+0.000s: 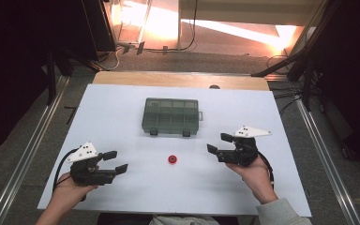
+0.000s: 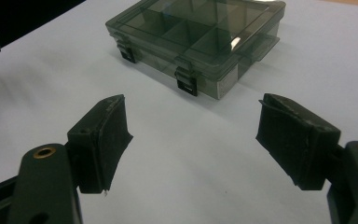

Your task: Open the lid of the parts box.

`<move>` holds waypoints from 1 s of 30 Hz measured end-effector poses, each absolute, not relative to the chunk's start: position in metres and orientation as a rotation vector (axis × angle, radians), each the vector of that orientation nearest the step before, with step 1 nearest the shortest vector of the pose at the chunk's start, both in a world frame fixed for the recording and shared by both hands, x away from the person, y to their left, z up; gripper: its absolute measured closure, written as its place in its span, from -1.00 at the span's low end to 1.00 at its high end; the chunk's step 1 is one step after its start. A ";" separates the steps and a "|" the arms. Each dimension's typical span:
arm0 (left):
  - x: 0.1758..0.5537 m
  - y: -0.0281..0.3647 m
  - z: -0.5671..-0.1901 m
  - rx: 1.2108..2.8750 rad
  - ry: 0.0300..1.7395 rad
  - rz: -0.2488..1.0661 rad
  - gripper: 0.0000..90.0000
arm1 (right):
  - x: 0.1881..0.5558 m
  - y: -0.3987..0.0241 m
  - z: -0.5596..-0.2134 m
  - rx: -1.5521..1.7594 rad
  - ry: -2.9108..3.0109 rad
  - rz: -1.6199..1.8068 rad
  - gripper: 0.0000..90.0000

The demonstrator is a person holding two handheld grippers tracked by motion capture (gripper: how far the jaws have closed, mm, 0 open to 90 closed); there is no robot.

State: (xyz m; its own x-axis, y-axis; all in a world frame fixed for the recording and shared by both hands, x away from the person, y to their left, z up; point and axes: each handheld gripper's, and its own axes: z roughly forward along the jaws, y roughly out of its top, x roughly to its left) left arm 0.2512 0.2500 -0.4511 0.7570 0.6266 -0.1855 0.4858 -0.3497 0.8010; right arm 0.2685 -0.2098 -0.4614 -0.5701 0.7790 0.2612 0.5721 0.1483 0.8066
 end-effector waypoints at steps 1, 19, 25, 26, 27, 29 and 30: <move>0.251 0.250 -0.451 2.016 0.835 0.188 -0.31 | 0.270 -0.210 -0.461 1.328 2.202 1.390 -0.43; 0.250 0.250 -0.451 2.019 0.826 0.158 -0.31 | 0.292 -0.198 -0.464 1.300 2.188 1.381 -0.39; 0.250 0.251 -0.451 2.023 0.826 0.159 -0.31 | 0.296 -0.193 -0.465 1.292 2.201 1.369 -0.38; 0.250 0.251 -0.451 2.023 0.825 0.160 -0.31 | 0.298 -0.192 -0.466 1.287 2.200 1.373 -0.38; 0.250 0.251 -0.451 2.024 0.825 0.161 -0.31 | 0.298 -0.192 -0.466 1.287 2.200 1.373 -0.38; 0.250 0.251 -0.451 2.024 0.826 0.160 -0.31 | 0.301 -0.190 -0.466 1.286 2.198 1.374 -0.38; 0.250 0.251 -0.451 2.023 0.826 0.160 -0.31 | 0.301 -0.190 -0.466 1.286 2.198 1.374 -0.38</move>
State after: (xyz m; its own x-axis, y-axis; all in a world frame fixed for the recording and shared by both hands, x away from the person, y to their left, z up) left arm 0.2502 0.2509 -0.4507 0.7669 0.6097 -0.2004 0.4912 -0.3565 0.7948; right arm 0.3010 -0.1901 -0.4665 -0.5803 0.7815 0.2291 0.5481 0.1668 0.8196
